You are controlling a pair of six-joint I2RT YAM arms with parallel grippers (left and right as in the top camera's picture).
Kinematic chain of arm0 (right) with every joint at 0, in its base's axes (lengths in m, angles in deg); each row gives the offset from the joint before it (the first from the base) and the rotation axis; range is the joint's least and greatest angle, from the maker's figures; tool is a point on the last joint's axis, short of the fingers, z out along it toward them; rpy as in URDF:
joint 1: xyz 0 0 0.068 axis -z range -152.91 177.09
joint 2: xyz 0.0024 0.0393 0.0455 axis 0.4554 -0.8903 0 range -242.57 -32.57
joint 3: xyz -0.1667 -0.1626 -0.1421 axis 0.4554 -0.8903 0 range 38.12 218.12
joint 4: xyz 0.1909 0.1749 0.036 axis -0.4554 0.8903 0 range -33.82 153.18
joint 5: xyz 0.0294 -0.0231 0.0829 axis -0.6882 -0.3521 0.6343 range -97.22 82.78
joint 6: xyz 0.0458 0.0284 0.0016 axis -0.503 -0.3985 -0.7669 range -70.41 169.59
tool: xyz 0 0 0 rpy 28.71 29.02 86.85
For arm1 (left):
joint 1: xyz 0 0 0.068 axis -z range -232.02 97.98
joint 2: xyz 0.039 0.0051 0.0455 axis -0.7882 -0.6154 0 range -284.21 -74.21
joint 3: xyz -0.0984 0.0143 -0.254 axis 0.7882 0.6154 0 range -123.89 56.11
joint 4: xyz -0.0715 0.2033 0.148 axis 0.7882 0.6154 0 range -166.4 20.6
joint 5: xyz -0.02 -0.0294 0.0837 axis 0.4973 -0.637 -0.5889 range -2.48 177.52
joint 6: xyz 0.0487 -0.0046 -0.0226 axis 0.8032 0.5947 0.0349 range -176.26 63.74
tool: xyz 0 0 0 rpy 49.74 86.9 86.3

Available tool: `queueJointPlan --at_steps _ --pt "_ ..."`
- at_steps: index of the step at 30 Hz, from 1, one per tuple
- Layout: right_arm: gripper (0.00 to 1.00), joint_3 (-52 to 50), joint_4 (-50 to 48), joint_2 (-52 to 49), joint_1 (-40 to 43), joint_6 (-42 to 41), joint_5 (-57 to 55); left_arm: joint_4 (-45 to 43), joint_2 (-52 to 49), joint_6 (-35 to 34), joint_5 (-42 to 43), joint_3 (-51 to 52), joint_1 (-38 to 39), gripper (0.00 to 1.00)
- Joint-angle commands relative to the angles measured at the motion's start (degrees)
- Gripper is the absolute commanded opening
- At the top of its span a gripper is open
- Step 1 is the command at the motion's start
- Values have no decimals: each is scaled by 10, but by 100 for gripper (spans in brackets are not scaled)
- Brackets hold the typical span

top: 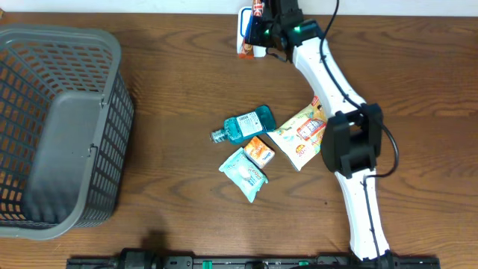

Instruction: Scan the item barcode

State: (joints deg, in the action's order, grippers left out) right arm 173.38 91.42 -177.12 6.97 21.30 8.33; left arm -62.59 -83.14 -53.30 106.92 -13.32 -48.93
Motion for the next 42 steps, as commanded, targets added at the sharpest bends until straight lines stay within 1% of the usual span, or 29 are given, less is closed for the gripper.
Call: queueJointPlan --at_steps 1,9,10,11,14,17,22,27,30,34,37,42 --pt "1 18 2 -24 -2 -17 -14 -16 6 -3 5 17 -2 98" --pt "2 18 0 -27 -2 -14 -19 -28 6 -3 5 28 -2 98" --pt "1 18 -1 -27 -2 -9 -19 -28 6 -3 5 28 -2 98" --pt "2 18 -1 -27 -4 17 -19 -29 6 -3 5 28 -2 98" --pt "2 18 7 -18 -7 58 -20 -38 6 -3 5 28 -2 98" --pt "2 18 37 8 -6 63 -45 -58 6 -3 5 29 -2 98" --pt "1 18 128 75 14 63 -152 -105 6 -3 5 44 -2 98" --pt "1 18 252 151 50 63 -308 -161 6 -3 5 80 -2 98" --pt "1 18 317 183 86 73 -389 -193 6 -3 5 106 -2 98" --pt "1 18 379 198 148 82 -460 -232 6 -3 5 141 -2 98" --pt "1 15 422 194 209 82 -515 -260 6 -3 5 167 -2 98" --pt "1 -15 435 181 293 82 -594 -290 6 -3 5 193 -2 98"
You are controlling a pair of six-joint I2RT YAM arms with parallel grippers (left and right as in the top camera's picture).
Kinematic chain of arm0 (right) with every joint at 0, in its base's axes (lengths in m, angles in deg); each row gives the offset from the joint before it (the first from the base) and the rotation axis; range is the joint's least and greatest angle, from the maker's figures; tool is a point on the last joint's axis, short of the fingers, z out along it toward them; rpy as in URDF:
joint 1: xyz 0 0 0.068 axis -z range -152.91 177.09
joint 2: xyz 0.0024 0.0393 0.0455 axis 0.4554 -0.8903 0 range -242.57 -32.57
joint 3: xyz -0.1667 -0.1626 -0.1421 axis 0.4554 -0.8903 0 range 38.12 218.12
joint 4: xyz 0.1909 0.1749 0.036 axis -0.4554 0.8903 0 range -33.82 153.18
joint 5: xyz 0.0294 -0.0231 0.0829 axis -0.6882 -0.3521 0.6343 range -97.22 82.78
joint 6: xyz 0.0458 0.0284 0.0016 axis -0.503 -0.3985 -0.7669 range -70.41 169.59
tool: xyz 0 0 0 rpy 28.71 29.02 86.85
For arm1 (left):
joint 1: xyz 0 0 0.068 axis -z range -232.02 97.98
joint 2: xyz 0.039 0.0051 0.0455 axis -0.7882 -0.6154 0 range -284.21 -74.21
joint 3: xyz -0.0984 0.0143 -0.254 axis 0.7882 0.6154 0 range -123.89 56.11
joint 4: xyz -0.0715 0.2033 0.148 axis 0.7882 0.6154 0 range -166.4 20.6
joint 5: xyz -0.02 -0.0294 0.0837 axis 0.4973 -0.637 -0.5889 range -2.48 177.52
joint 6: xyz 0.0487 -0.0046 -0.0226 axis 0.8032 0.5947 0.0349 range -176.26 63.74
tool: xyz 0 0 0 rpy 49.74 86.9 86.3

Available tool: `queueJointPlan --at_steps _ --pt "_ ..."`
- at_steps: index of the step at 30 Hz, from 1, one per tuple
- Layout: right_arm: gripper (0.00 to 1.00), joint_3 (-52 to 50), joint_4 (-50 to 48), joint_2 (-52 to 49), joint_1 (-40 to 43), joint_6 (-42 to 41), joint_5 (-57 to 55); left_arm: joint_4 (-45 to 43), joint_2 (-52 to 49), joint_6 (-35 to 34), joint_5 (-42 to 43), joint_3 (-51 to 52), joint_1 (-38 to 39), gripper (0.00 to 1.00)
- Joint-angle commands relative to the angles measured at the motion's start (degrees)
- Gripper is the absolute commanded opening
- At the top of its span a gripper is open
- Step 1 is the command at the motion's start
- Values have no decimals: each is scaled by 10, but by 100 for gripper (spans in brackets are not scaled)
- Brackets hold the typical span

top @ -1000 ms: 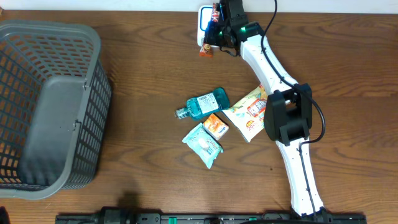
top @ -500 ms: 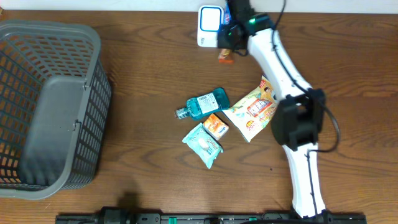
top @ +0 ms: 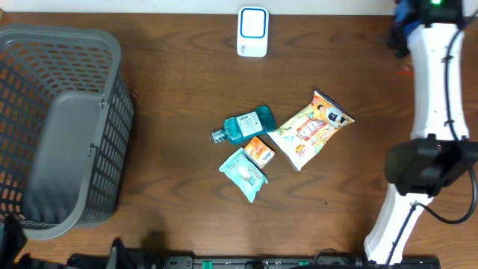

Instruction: Scan the item barcode

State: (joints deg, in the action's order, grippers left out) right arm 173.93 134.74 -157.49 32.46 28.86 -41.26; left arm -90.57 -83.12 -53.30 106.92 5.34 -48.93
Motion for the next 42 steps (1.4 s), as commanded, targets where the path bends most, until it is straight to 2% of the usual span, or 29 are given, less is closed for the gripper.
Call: queueJointPlan --at_steps 1,3,8,11,20,21,23,25,30,35,39,42 --pt "1 -34 -3 -18 54 7 -116 -10 6 -3 5 7 -2 98" --pt "1 -64 -23 -18 83 19 -143 -10 6 -3 5 7 -2 98" --pt "1 -191 -124 -18 169 121 -147 -9 6 -3 5 7 -2 98" --pt "1 -259 -177 -18 208 137 -147 -4 6 -3 4 9 -2 98" --pt "2 -354 -252 -18 306 139 -125 4 6 -8 -157 46 -2 98" --pt "5 -354 -252 -18 313 137 -112 -1 6 -13 -165 55 -2 98" --pt "19 -353 -252 -18 322 126 -98 -19 6 -14 -165 72 -2 98" --pt "45 -349 -249 -18 325 126 -83 -49 6 -15 -165 91 -2 98" --pt "99 -336 -234 -9 317 126 -59 -61 6 -29 -165 107 -2 98" --pt "99 -319 -221 40 298 126 37 -61 6 -60 -165 108 -2 98" --pt "99 -311 -221 113 273 126 155 -61 5 -91 -161 108 -2 98" --pt "99 -311 -233 178 250 126 263 -64 4 -97 -116 112 -2 98"
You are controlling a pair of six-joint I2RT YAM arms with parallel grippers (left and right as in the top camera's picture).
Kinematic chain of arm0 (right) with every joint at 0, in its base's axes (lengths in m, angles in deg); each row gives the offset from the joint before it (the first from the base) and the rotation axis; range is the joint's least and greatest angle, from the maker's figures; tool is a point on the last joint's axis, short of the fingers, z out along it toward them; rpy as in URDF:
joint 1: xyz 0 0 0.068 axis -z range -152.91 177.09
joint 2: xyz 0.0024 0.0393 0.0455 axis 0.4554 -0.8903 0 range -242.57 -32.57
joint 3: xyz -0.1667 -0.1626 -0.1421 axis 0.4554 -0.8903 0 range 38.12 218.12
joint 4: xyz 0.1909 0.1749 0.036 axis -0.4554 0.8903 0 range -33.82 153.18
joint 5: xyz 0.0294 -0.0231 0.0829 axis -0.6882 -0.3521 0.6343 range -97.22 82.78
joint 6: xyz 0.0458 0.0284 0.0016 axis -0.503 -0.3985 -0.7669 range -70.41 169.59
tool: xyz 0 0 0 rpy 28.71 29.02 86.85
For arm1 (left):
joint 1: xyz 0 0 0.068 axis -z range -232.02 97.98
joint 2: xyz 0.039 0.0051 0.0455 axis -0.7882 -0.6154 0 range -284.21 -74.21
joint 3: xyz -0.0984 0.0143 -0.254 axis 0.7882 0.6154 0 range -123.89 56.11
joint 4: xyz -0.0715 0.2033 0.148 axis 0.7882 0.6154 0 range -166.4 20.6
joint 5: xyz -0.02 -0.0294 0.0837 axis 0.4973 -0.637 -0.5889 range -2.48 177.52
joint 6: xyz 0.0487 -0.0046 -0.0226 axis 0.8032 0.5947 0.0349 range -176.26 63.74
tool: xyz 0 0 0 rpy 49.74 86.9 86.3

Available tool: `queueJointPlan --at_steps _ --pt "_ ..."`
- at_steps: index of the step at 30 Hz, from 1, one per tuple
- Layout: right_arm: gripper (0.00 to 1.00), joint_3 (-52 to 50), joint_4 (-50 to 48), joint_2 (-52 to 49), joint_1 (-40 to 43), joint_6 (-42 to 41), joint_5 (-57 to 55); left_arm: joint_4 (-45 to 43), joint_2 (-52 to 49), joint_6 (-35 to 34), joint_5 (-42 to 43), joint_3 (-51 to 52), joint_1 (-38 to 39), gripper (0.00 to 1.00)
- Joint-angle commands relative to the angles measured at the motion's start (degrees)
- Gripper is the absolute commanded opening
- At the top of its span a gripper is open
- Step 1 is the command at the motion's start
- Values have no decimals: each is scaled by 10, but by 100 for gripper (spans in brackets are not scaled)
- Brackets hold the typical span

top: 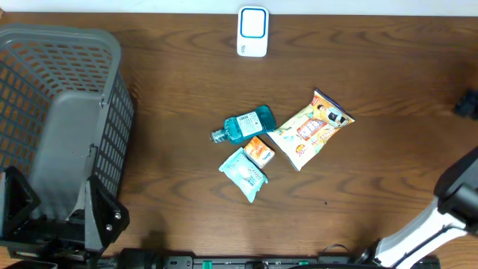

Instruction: Scan the item barcode

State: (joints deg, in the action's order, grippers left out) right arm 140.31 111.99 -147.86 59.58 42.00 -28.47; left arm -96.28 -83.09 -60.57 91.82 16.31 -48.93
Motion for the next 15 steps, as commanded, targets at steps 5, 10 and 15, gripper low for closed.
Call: queueJointPlan --at_steps 5,10,15 --pt "99 26 -7 182 -68 -38 253 -8 4 -24 118 3 -2 98" --pt "99 25 33 254 -130 -56 263 46 3 -24 154 4 -2 98" --pt "99 25 56 285 -174 -57 264 216 0 -31 161 6 -2 98"
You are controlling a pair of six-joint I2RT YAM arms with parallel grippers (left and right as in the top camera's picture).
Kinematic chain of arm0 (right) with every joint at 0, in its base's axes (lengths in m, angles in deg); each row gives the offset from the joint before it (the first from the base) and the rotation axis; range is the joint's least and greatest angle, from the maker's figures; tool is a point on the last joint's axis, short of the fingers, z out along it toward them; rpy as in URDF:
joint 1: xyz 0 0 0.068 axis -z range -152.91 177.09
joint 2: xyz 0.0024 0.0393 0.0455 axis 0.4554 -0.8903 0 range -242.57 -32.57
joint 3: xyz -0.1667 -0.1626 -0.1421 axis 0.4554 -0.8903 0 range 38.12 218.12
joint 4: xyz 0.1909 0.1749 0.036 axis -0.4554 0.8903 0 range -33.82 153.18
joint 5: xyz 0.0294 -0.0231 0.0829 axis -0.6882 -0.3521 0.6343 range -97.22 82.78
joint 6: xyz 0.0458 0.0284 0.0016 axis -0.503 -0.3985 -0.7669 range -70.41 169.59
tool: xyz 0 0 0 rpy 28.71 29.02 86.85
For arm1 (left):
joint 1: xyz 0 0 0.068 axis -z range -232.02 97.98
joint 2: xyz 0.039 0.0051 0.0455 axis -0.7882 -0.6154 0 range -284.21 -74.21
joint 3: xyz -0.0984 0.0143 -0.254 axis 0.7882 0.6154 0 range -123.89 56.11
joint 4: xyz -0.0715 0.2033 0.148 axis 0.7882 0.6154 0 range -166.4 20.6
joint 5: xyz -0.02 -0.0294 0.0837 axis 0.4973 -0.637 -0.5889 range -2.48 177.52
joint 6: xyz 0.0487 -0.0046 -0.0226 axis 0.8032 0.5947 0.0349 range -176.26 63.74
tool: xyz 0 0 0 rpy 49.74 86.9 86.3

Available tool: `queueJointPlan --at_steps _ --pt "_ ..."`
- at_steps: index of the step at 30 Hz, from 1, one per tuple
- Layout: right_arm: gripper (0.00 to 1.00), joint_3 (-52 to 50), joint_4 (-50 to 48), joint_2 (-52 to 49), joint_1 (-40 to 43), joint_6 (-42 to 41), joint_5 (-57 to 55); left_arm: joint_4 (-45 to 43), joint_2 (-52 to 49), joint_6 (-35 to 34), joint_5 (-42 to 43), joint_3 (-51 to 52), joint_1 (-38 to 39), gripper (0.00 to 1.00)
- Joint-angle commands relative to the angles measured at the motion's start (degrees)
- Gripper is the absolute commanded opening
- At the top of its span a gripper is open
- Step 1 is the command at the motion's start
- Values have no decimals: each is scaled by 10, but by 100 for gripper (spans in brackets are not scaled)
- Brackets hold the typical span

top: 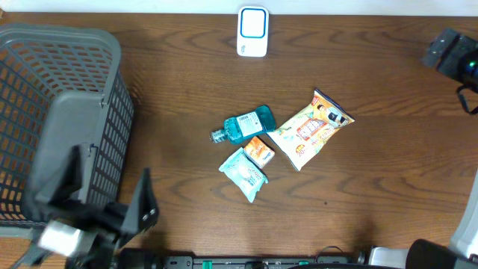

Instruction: Scan the item barcode

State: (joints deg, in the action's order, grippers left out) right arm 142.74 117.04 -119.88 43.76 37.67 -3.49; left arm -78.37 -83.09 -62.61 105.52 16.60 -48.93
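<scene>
The white scanner (252, 31) stands at the table's far edge. In the middle lie a teal bottle (245, 125), a small orange box (260, 152), a teal packet (243, 172) and a yellow snack bag (310, 128), with neither gripper touching them. My left gripper (110, 166) is blurred at the near left beside the basket; its two dark fingers stand apart with nothing between them. My right gripper (450, 54) is a dark shape at the far right corner, and its fingers cannot be made out.
A large grey mesh basket (112, 90) fills the left side of the table. The right arm's white link (464, 243) shows at the near right corner. Bare wood lies between the items and the scanner.
The left arm has moved right and up from the near left corner, its fingers now by the basket's right wall. The right gripper has moved from the right edge to the far right corner.
The right gripper was at the scanner at the far edge, with something red and orange beside it. Then it was off in the far right corner, the scanner standing uncovered. Later the left arm appeared at the near left. The items have not moved.
</scene>
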Motion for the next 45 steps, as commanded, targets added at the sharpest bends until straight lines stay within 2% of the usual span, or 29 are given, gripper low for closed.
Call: queueJointPlan --at_steps 1,3,15,27,32,38,42,45 --pt "99 1 11 6 -23 -13 14 57 0 -10 24 9 -2 98" --pt "99 0 25 3 -34 -13 14 78 0 -7 37 26 -2 98" --pt "99 -22 90 -3 -48 -13 14 76 2 -14 86 140 -2 98" --pt "99 -115 99 -3 -107 -33 40 71 2 -13 39 257 -2 98" --pt "99 -198 47 -3 -156 -116 40 71 2 -15 19 285 -2 98" --pt "99 -345 -71 -3 -203 -290 57 80 2 -15 19 304 -2 98" --pt "92 -403 -168 -3 -229 -313 62 102 1 -14 19 307 -2 98" --pt "92 -435 -227 -5 -258 -320 34 122 1 -14 19 307 -2 98"
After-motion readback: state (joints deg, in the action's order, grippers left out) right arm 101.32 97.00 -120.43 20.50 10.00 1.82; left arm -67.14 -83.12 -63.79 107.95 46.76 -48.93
